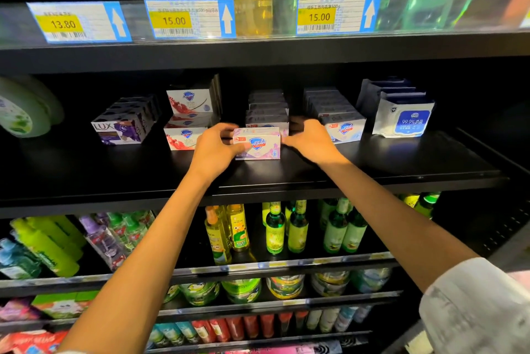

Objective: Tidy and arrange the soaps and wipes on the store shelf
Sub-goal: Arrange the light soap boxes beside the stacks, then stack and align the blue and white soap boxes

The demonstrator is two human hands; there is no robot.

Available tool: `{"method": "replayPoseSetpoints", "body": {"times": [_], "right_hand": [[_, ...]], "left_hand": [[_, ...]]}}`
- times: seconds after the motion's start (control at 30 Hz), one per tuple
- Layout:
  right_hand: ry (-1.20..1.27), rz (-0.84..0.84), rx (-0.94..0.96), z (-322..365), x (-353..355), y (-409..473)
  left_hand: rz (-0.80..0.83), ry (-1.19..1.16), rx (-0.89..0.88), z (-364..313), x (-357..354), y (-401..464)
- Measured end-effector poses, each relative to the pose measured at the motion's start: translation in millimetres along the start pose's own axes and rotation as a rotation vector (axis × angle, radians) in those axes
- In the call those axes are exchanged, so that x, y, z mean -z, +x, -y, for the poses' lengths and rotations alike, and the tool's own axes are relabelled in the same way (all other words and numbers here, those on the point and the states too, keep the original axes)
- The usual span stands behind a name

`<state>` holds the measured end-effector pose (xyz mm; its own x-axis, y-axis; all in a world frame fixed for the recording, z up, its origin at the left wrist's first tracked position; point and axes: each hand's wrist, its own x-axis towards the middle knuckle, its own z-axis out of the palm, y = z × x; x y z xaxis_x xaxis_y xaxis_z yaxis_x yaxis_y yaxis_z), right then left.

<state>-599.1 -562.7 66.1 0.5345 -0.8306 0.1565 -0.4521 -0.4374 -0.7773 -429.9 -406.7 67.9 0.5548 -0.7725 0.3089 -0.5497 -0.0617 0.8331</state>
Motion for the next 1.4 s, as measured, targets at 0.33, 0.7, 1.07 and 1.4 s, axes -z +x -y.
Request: {"method": "replayPoseSetpoints", "body": {"times": [0.33,0.7,1.07,1.4], "right_hand": [[-0.476,0.083,0.198,-25.3,22.0,-67.2],[-0.684,0.338,0.274,-18.6,31.4,-88.5],[-0.573,0.31,0.241,-21.2,32.5,-90.9],[-0.016,-0.247,0.155,-47.1,59.1,-86.5]], "left_hand": [[-0.064,0.067,-0.007,0.5,-19.6,17.2],[-0.061,0.068,0.001,-2.8,-25.7,16.8],[-0.038,0.139,-0.021,-2.9,-25.9,10.1],[0.09,0.301,-0.412,-4.4,-29.8,-49.6]]}}
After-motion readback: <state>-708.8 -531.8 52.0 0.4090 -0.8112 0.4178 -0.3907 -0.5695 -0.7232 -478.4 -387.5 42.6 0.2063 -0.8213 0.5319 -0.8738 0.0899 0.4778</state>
